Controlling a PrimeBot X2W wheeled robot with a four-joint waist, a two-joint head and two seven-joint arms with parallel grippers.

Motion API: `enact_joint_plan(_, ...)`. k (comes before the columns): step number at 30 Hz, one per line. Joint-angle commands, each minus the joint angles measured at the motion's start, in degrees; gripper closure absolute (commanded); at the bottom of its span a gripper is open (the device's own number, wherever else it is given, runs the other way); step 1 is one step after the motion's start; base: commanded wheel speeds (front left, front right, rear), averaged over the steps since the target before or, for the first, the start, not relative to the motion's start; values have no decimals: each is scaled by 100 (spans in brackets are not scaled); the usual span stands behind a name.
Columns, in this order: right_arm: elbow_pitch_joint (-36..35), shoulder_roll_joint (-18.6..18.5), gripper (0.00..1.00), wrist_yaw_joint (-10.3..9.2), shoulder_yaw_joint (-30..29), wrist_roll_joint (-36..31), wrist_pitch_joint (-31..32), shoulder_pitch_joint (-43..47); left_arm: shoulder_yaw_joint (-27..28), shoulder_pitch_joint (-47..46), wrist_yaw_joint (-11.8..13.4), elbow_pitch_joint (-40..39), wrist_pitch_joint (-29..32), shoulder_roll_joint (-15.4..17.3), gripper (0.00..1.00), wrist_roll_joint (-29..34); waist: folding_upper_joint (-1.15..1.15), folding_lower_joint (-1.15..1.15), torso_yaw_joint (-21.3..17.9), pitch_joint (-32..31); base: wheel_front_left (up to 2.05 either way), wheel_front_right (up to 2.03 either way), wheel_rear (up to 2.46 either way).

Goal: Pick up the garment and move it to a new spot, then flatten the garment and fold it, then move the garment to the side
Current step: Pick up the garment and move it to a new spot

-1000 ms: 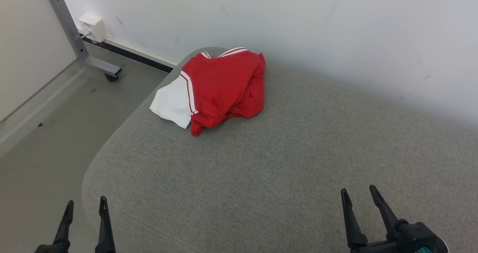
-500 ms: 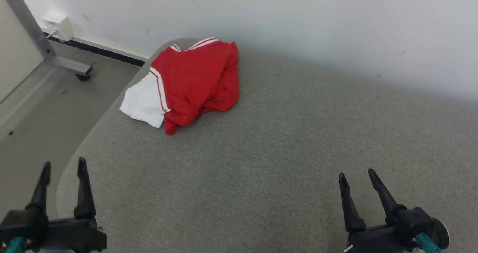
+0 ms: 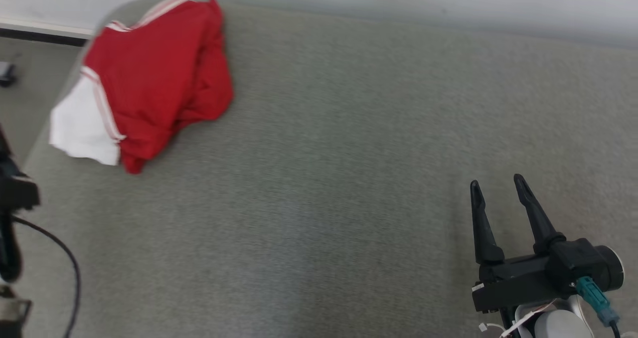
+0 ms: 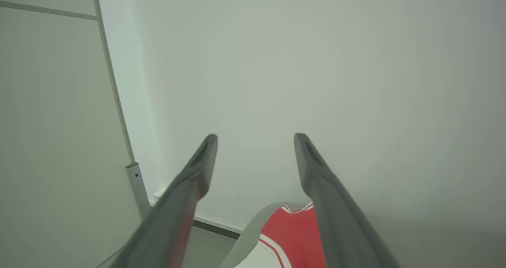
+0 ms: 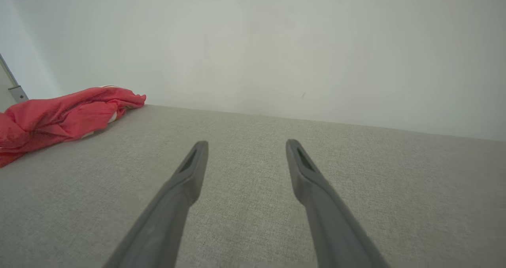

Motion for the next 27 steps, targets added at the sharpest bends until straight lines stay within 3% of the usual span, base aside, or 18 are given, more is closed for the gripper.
enact_joint_plan(1,-41,-11,0,-12,-30,-83,-42,-79,111,-227,28,115,66,104,0,-84,-1,-2,-816,725,0,0,0)
enact_joint_plan(13,-283,-8,0,-12,-116,-204,21,-240,290,-942,-153,1172,475,778,0,-285,-1,-2,-1413,1221,0,0,0)
enact_joint_plan(27,-538,-34,0,-12,-58,-245,166,-260,-27,-1403,-303,3085,1030,1052,0,-311,-1,-2,-1548,1291,0,0,0)
